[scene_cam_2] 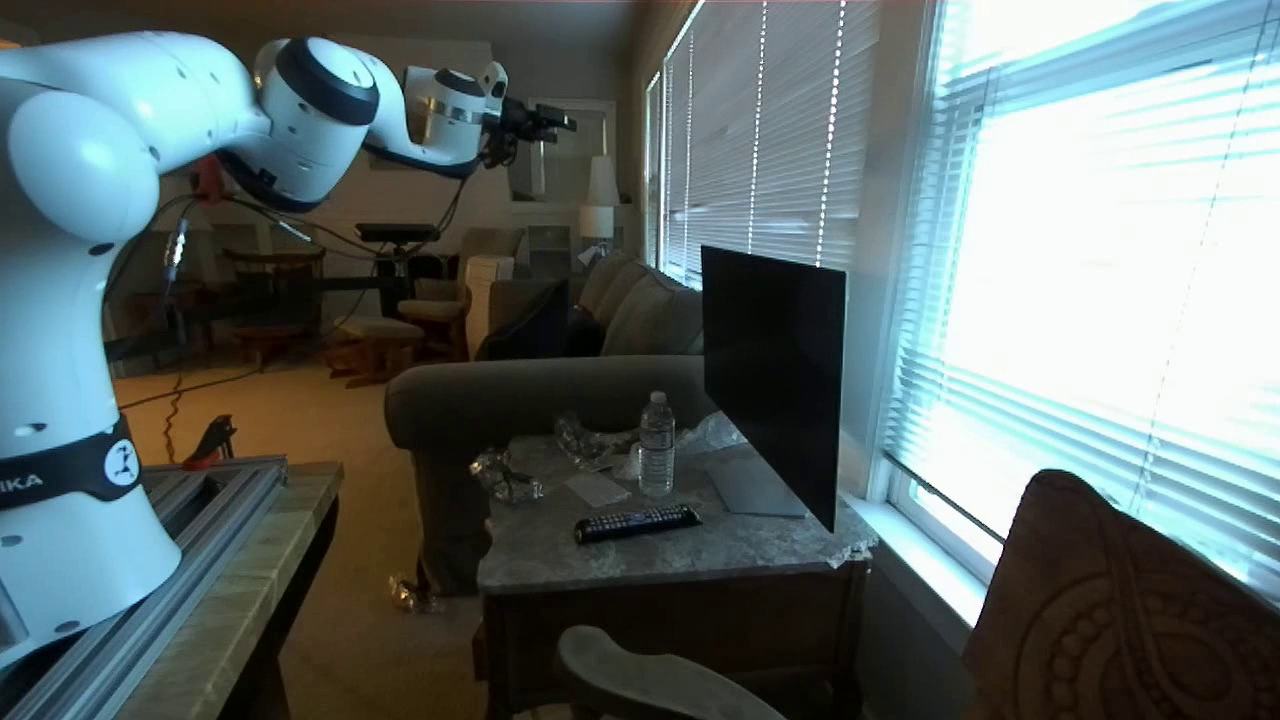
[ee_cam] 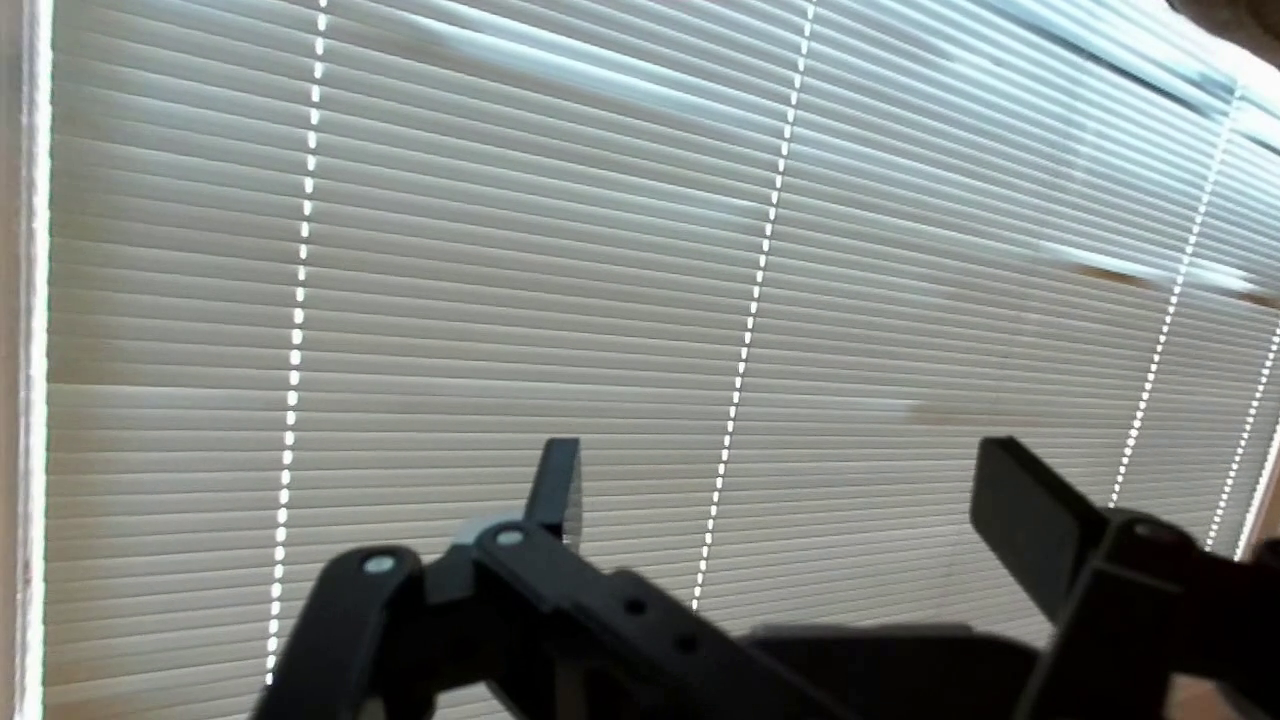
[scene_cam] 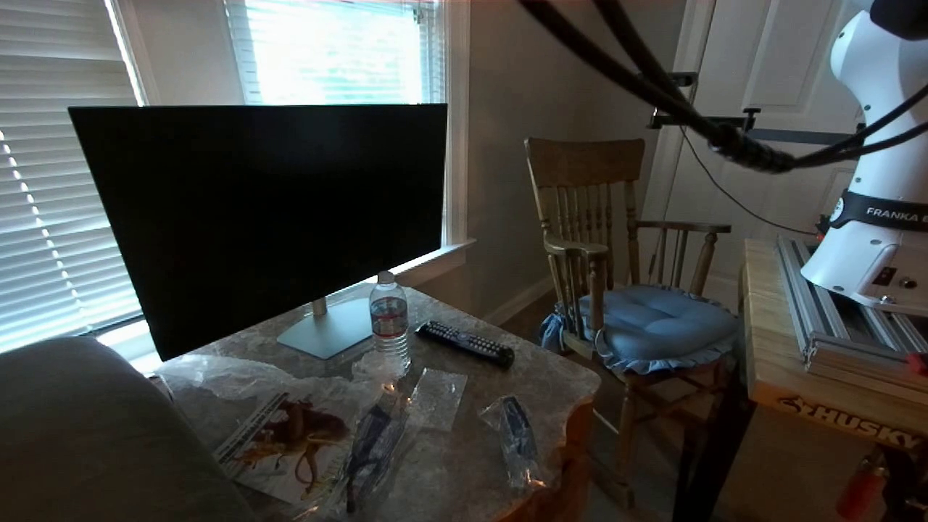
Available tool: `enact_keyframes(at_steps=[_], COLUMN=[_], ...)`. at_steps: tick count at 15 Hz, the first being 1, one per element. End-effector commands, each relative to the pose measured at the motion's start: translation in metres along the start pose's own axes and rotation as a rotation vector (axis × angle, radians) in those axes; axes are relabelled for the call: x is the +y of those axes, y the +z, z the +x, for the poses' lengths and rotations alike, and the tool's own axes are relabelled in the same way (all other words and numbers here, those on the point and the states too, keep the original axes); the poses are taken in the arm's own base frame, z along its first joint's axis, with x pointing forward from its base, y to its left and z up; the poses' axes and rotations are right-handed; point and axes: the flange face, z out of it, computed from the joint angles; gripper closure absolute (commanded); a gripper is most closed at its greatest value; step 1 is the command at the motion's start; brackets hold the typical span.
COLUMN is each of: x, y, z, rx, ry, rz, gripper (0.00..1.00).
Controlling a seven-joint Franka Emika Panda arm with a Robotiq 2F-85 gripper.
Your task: Put the dark blue pillow on the sofa.
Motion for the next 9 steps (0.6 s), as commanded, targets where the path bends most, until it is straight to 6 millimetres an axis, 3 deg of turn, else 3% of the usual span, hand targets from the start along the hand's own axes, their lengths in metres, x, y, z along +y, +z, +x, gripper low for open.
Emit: enact_keyframes(at_steps=[1, 9], x=[0.011, 0.029], y=[-0.007, -0.021], z=[0.022, 0.058], rx=[-0.061, -0.233], ry=[-0.059, -0.152], rz=[-0.017, 0.09], gripper=[0.0, 0.0])
